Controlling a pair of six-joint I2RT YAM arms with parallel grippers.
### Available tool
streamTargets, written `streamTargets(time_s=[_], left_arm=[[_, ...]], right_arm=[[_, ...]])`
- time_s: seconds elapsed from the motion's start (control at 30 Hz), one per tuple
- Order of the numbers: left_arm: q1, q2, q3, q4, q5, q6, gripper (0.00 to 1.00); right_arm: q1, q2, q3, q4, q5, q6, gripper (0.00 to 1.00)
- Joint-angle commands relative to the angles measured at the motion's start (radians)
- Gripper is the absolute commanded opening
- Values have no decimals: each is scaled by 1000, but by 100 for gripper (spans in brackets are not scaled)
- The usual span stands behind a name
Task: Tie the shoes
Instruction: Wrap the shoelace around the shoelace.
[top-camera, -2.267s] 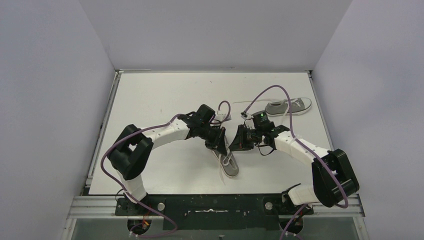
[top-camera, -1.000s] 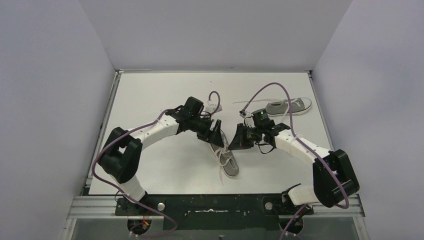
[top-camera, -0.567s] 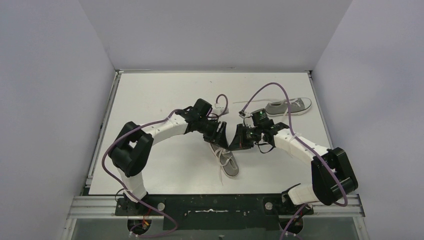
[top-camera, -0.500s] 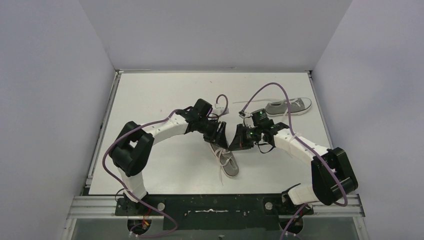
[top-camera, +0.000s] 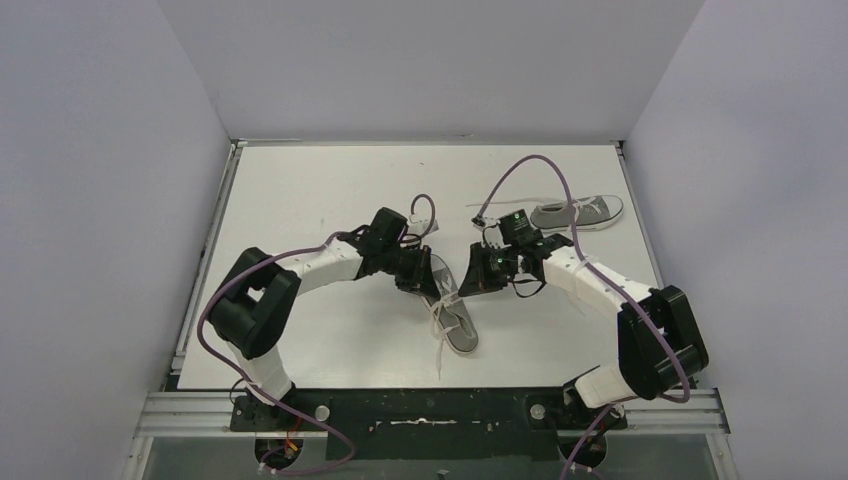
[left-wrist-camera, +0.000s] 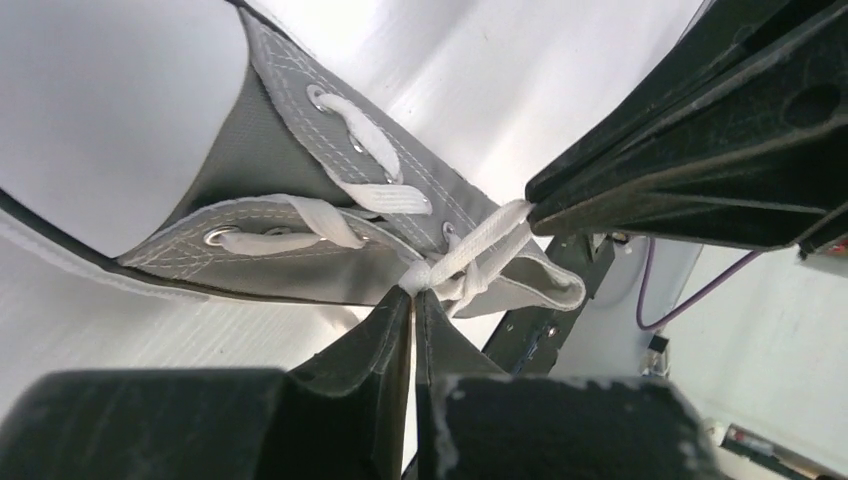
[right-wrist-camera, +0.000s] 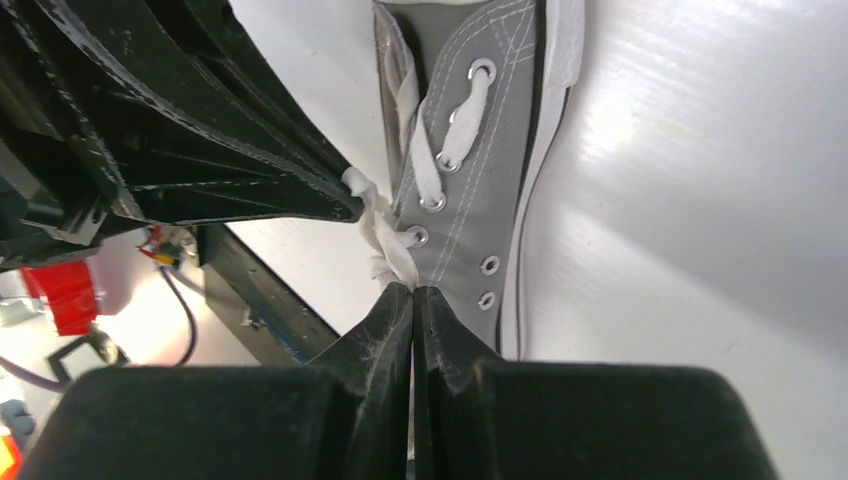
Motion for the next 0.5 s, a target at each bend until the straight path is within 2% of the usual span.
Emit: streamTargets(time_s=[0.0,0.03,0.1,0.13,0.27,0.37,0.47], left_arm=[[20,-42,-64,251,45,-152,1],[24,-40,-78,288,49,-185,0],[33,-42,-106,345,51,-239,0],[39,-42,-120,377,53,-284,0],[50,-31,-159,484,68,-375,0],[52,-22,-160,503,82,-396,0],[57,-14,-161,505,88,-398,0]], right_arm=[[-5,66,100,-82,90,-170,0],[-5,83,123,-107,108,-194,2],[-4,99,183,-169,156,-222,20],[1,99,210,-213,185,-233,25],[74,29,276,-340,301,-264,44],[171,-44,263,-336,313,-227,48],[318,-107,196,-227,327,-204,50]])
